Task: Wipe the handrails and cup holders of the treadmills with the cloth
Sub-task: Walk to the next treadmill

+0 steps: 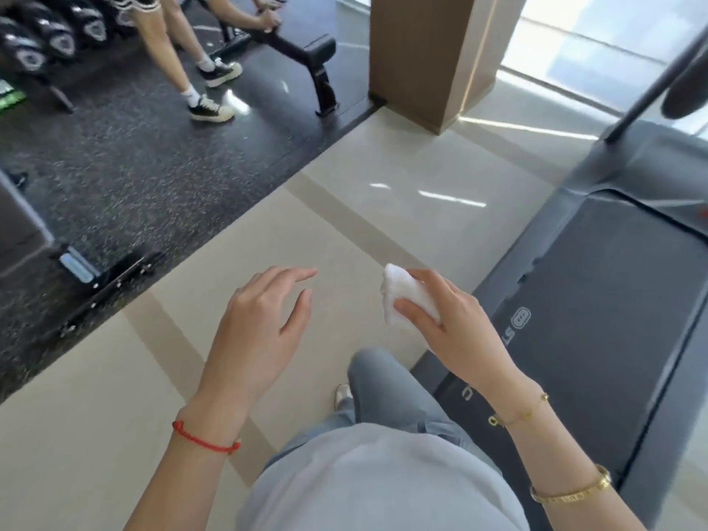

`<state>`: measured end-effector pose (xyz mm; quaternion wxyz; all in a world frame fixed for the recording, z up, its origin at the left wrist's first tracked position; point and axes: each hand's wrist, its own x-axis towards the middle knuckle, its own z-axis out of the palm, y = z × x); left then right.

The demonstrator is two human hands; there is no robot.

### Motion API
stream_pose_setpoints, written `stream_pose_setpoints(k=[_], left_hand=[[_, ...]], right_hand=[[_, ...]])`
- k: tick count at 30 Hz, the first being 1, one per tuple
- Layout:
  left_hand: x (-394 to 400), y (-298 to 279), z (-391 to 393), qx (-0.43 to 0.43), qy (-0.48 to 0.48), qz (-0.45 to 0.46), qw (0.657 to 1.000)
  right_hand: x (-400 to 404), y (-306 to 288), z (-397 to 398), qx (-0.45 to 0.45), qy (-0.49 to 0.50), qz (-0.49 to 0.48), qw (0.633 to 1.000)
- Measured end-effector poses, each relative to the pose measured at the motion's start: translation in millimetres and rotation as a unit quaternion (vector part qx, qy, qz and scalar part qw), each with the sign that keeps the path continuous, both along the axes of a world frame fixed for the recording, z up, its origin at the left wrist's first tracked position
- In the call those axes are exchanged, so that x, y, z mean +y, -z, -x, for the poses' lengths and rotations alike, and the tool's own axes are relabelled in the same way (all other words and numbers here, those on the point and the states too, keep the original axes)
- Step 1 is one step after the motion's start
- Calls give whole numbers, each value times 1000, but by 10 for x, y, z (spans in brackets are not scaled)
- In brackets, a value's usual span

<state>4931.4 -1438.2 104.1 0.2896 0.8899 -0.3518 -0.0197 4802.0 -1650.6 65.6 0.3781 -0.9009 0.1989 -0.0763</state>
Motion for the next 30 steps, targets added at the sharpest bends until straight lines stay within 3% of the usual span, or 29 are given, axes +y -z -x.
stream_pose_setpoints(k=[16,24,30], left_hand=[[-1744,252,-1629,41,177,13,983],[-3665,252,-2188,40,275,0,961],[-5115,-26,-2298,20,351,44,935]], right_hand=[[-1028,156,-811,16,200,-11,980],[-2364,1,-1296,3,259,-24,965],[-3402,-349,-1503,-23,307,-17,951]])
